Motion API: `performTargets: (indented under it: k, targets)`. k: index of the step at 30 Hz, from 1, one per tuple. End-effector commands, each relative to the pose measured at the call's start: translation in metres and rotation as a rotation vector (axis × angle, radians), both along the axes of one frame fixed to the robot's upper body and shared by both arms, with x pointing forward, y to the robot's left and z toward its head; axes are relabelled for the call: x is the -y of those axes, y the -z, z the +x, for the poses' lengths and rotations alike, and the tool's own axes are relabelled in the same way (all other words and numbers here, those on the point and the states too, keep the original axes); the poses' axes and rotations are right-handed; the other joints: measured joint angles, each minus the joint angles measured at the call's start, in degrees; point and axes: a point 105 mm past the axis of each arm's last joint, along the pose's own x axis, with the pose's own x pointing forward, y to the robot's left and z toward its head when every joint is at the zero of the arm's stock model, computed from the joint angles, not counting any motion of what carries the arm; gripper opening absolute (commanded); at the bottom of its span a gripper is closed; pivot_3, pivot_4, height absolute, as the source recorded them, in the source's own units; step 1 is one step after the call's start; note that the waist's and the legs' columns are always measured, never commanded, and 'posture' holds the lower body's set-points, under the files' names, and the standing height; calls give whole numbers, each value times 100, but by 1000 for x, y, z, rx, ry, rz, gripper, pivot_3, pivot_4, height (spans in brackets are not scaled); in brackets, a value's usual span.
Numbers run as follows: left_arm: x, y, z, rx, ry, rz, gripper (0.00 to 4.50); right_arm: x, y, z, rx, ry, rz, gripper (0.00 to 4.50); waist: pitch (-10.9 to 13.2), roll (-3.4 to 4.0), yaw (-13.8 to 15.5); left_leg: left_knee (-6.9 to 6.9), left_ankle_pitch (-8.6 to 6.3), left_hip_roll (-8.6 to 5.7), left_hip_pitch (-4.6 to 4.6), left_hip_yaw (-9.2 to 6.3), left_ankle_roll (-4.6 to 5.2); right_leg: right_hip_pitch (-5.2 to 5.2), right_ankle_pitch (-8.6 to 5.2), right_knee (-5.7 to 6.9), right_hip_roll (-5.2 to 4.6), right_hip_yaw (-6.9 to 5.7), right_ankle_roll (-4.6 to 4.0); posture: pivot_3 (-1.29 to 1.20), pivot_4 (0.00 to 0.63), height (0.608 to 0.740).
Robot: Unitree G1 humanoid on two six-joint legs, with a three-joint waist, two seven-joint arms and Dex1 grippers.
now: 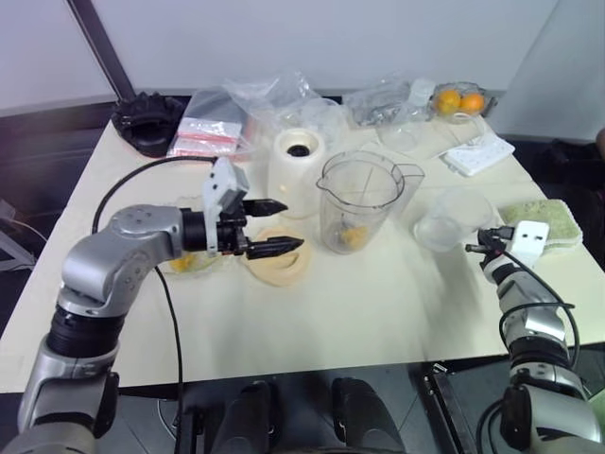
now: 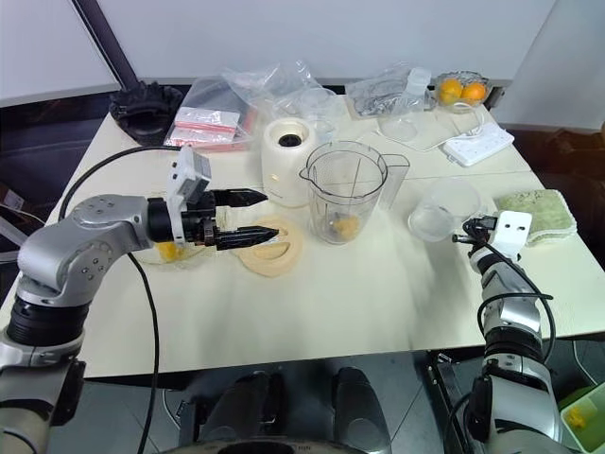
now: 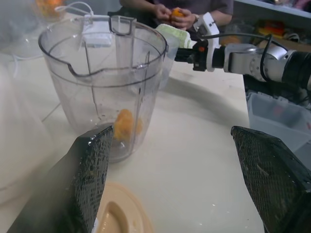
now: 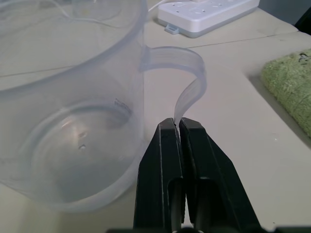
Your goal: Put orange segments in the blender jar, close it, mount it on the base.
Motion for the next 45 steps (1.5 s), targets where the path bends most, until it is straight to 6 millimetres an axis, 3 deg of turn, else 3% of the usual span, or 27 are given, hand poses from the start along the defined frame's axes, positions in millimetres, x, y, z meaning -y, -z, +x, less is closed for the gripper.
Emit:
performTargets:
  k: [1,8,15,25,32,45]
  targets:
    - [2,-6,-3,40,21,-7,4034,-3,-4,2,3,-11,-5,7,0,0,0,0,0,0,0,0,0,0,-2,0,0,0,-3,0,150,740]
    - [3,-4,-2,40,18,-8,4034,2,-4,6,-20,9,-18,7,0,0,-5,-2,0,0,2,1,0,0,-2,0,0,1,-4,0,150,740]
    - [2,-4,-2,41,12,-8,4034,13,-2,6,-45,44,-65,3431,1,1,0,-10,0,-2,1,4,0,-2,-2,-5,-2,3,-5,0,150,740]
    - [3,-6,-3,45,18,-1,4034,29,-14,9,-18,91,-113,3431,1,1,-7,-17,0,-2,5,6,0,-1,-2,-6,0,3,-4,0,150,740]
    - [3,-8,-8,37,44,4,4034,25,-26,19,14,66,-103,3431,2,1,-8,-19,0,-2,6,6,0,-1,-2,-7,0,3,-4,0,150,740]
    - [2,-9,-6,39,30,7,4034,26,-28,25,-2,50,-73,3431,2,2,-13,-25,1,-2,7,5,0,-1,-2,-10,1,3,-4,0,150,740]
